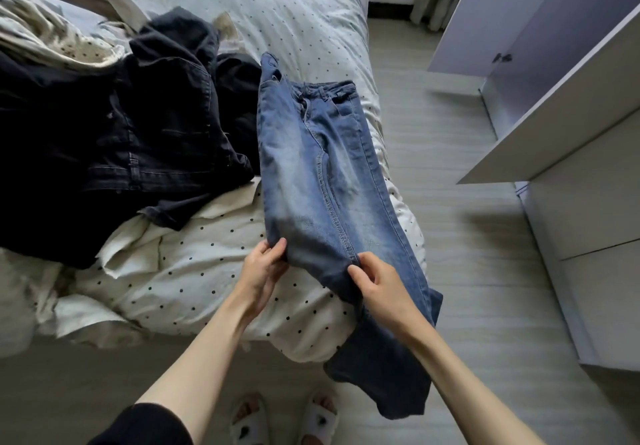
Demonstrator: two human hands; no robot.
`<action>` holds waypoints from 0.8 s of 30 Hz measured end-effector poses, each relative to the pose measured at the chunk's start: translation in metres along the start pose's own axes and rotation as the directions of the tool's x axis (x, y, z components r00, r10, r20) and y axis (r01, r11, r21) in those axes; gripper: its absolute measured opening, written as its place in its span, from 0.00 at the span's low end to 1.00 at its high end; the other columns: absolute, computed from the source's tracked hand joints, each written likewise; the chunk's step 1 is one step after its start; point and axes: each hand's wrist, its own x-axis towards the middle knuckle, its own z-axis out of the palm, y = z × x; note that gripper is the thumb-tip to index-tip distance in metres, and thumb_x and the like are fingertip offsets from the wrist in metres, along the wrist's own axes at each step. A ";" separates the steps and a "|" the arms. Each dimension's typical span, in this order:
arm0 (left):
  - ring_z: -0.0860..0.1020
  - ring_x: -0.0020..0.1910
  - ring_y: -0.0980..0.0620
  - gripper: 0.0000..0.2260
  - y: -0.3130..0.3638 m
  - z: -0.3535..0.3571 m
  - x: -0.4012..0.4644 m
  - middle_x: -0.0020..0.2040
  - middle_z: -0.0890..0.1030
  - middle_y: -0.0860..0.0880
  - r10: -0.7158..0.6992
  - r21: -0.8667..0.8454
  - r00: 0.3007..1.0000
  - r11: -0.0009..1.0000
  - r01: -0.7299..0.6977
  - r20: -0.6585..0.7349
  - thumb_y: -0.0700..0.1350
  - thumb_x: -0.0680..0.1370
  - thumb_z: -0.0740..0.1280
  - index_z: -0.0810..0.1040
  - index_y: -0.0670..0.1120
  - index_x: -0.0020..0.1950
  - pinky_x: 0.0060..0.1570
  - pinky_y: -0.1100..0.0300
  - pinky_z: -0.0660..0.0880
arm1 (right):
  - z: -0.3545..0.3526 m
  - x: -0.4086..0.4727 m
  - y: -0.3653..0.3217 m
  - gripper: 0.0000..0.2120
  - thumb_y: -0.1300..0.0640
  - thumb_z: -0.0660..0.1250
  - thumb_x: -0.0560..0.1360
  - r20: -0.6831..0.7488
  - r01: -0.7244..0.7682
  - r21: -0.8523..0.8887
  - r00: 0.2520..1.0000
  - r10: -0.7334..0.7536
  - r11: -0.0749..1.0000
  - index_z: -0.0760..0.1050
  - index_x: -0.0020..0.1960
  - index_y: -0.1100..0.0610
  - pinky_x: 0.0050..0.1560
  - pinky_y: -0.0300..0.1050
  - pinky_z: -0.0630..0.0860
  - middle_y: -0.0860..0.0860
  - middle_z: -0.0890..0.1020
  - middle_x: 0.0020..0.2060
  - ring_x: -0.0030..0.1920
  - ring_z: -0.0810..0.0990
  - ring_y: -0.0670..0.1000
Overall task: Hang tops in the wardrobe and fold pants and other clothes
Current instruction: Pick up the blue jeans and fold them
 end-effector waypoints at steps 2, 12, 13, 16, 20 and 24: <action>0.80 0.45 0.47 0.08 -0.001 -0.010 -0.009 0.47 0.82 0.42 0.021 0.224 1.000 0.974 -0.016 -0.018 0.37 0.78 0.64 0.75 0.36 0.55 0.52 0.53 0.76 | 0.001 -0.003 -0.003 0.16 0.65 0.61 0.78 -0.011 -0.004 0.072 1.000 0.005 0.997 0.63 0.34 0.54 0.34 0.34 0.62 0.45 0.64 0.29 0.29 0.63 0.39; 0.82 0.39 0.50 0.06 0.077 -0.035 -0.044 0.41 0.85 0.45 0.197 0.291 0.975 0.931 -0.218 0.100 0.42 0.75 0.67 0.82 0.41 0.46 0.40 0.59 0.80 | 0.031 -0.036 -0.017 0.13 0.57 0.66 0.76 0.054 -0.109 -0.037 0.992 0.111 0.993 0.69 0.39 0.66 0.39 0.47 0.66 0.54 0.73 0.33 0.36 0.69 0.51; 0.83 0.41 0.49 0.07 0.076 -0.037 -0.048 0.43 0.84 0.44 0.179 0.258 0.975 0.943 -0.209 0.135 0.43 0.74 0.68 0.82 0.41 0.47 0.44 0.57 0.80 | 0.032 -0.036 -0.022 0.14 0.58 0.65 0.76 0.050 -0.107 -0.021 0.993 0.108 0.994 0.68 0.38 0.67 0.39 0.47 0.64 0.55 0.71 0.32 0.36 0.67 0.50; 0.82 0.46 0.52 0.07 0.054 -0.047 -0.057 0.45 0.85 0.48 0.084 0.205 0.982 0.972 -0.118 0.167 0.43 0.73 0.67 0.81 0.44 0.49 0.54 0.57 0.76 | 0.030 -0.036 -0.035 0.13 0.60 0.62 0.78 0.061 -0.157 0.152 0.987 0.149 0.976 0.68 0.41 0.71 0.40 0.46 0.63 0.56 0.68 0.35 0.38 0.65 0.50; 0.80 0.49 0.60 0.08 0.025 -0.057 -0.073 0.47 0.84 0.55 0.083 0.359 0.971 0.919 -0.162 0.225 0.37 0.77 0.65 0.78 0.48 0.53 0.48 0.66 0.75 | 0.026 -0.041 -0.052 0.07 0.58 0.60 0.80 0.172 -0.292 0.466 0.956 0.238 0.835 0.70 0.47 0.61 0.34 0.41 0.73 0.54 0.70 0.33 0.33 0.68 0.48; 0.81 0.44 0.62 0.06 0.038 -0.056 -0.081 0.43 0.84 0.54 0.255 0.471 0.944 0.820 -0.325 0.207 0.38 0.78 0.65 0.79 0.47 0.47 0.42 0.70 0.75 | 0.032 -0.049 -0.050 0.05 0.58 0.65 0.77 0.203 -0.360 0.520 0.933 0.297 0.775 0.75 0.48 0.60 0.42 0.43 0.76 0.54 0.77 0.38 0.39 0.75 0.51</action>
